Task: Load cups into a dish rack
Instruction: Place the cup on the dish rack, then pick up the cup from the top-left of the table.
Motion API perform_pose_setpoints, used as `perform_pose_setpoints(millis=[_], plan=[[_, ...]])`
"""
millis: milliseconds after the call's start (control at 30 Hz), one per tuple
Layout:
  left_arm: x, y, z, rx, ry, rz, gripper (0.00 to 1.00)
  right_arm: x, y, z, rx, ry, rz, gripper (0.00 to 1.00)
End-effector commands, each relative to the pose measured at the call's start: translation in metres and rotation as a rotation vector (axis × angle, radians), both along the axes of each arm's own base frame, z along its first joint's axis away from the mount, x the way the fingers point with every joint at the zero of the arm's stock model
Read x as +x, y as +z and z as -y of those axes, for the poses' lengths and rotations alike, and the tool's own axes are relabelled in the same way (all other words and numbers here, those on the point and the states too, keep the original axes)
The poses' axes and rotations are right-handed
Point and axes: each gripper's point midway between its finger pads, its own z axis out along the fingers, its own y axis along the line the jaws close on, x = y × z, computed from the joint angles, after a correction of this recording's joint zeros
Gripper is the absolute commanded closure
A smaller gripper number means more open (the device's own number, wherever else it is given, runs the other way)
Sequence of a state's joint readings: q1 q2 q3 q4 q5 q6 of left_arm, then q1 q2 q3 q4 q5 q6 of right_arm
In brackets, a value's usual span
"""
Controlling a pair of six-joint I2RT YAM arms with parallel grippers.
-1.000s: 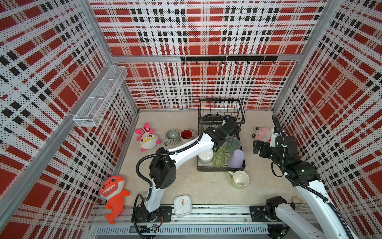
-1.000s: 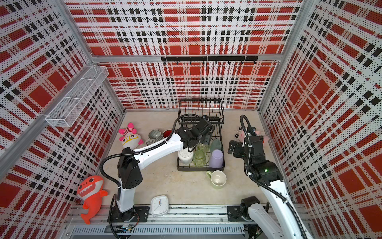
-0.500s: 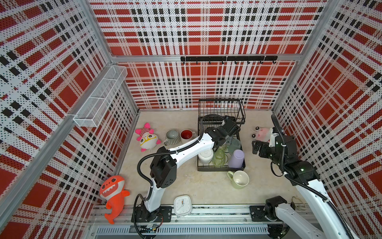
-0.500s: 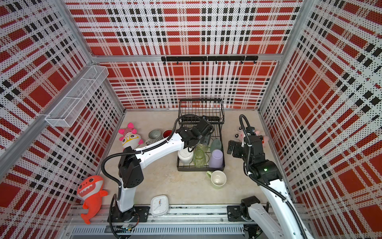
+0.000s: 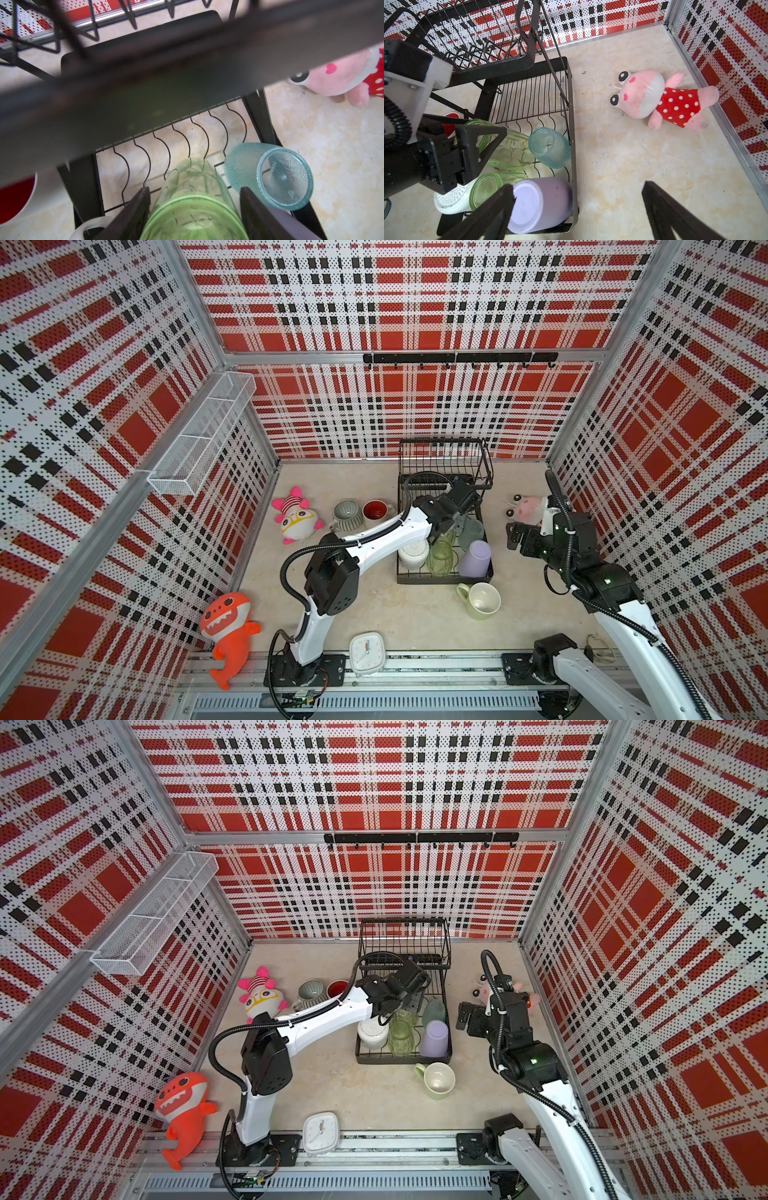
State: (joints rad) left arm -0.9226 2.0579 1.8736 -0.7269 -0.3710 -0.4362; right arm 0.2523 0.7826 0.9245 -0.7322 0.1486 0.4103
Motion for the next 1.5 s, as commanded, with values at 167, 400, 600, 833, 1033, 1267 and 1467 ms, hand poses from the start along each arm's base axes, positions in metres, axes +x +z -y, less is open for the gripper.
perform_pose_setpoints(millis=[167,400,600,833,1033,1267,1467], plan=[[0.004,-0.015,-0.001,0.003,-0.007,-0.024,0.37,-0.002,0.003,0.001,0.004,0.0,0.016,0.0],[0.005,-0.011,-0.001,-0.007,-0.001,-0.018,0.23,-0.002,0.003,0.001,-0.001,0.003,0.017,0.0],[0.005,0.0,-0.003,-0.021,0.008,-0.002,0.14,-0.002,0.004,0.0,0.003,0.008,0.017,0.0],[-0.001,0.043,0.001,-0.09,0.003,0.057,0.13,-0.002,0.005,-0.008,0.006,0.062,0.006,0.0],[-0.01,0.099,-0.007,-0.156,0.026,0.15,0.13,-0.002,0.007,-0.016,0.018,0.107,0.001,0.0],[-0.024,0.151,-0.062,-0.251,0.131,0.232,0.13,-0.002,0.006,-0.019,0.009,0.13,0.0,0.0],[-0.017,0.145,-0.171,-0.427,0.308,0.23,0.14,-0.003,0.001,-0.015,-0.02,0.128,-0.005,0.0]])
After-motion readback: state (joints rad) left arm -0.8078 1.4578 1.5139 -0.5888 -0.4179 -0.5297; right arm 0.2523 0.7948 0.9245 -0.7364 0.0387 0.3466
